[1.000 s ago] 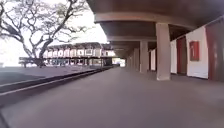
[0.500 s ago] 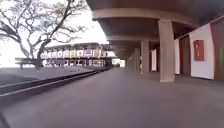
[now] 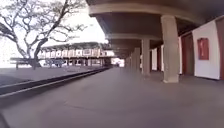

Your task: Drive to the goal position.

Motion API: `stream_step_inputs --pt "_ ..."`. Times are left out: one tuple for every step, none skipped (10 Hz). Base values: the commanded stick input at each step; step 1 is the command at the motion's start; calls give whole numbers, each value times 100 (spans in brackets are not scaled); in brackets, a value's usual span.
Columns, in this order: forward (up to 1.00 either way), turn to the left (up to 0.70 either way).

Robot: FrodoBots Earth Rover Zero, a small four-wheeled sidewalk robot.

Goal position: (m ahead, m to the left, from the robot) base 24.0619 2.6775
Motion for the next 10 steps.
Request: stream_step_inputs --pt "70 0" --pt "70 0" --pt "70 0" --pt "70 0" --pt "70 0" --pt "70 0" --pt "70 0" --pt "70 0" --pt "70 0" --pt "70 0"
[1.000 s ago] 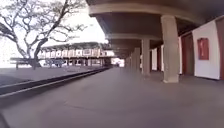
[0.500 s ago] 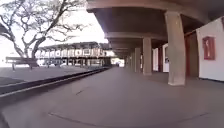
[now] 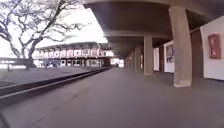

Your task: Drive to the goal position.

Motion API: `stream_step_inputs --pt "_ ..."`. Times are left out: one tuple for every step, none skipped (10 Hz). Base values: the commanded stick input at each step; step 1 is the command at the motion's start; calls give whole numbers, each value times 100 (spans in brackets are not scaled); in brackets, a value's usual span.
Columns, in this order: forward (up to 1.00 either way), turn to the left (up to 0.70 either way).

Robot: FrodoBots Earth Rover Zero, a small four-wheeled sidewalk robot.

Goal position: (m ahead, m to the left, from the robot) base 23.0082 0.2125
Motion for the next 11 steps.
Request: stream_step_inputs --pt "70 0" --pt "70 0" --pt "70 0" --pt "70 0" --pt "70 0" --pt "70 0" --pt "70 0" --pt "70 0" --pt "70 0" --pt "70 0" --pt "70 0"
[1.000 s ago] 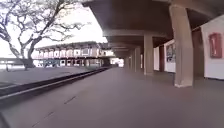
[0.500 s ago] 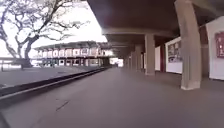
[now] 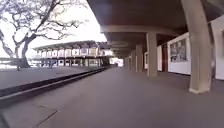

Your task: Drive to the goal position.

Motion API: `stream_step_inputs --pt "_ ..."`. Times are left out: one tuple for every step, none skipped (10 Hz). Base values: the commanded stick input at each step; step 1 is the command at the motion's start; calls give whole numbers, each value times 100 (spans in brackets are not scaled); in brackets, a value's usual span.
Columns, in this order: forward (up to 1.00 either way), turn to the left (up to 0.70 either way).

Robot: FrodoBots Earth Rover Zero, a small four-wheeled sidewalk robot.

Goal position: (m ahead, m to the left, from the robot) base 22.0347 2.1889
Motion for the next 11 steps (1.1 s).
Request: stream_step_inputs --pt "70 0" --pt "70 0" --pt "70 0" --pt "70 0" --pt "70 0" --pt "70 0" --pt "70 0" --pt "70 0" --pt "70 0" --pt "70 0" --pt "70 0"
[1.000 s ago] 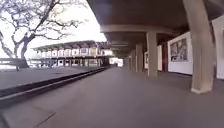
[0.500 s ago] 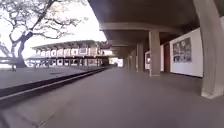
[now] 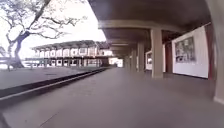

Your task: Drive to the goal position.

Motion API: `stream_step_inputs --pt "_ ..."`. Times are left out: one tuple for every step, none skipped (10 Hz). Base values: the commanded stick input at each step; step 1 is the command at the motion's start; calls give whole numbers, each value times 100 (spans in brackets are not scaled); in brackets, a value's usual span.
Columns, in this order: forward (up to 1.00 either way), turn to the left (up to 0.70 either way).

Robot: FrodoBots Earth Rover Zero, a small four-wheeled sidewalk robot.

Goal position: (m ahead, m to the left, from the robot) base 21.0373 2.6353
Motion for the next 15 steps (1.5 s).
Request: stream_step_inputs --pt "70 0" --pt "70 0" --pt "70 0" --pt "70 0" --pt "70 0" --pt "70 0" --pt "70 0" --pt "70 0" --pt "70 0" --pt "70 0" --pt "70 0" --pt "70 0" --pt "70 0" --pt "70 0" --pt "70 0"
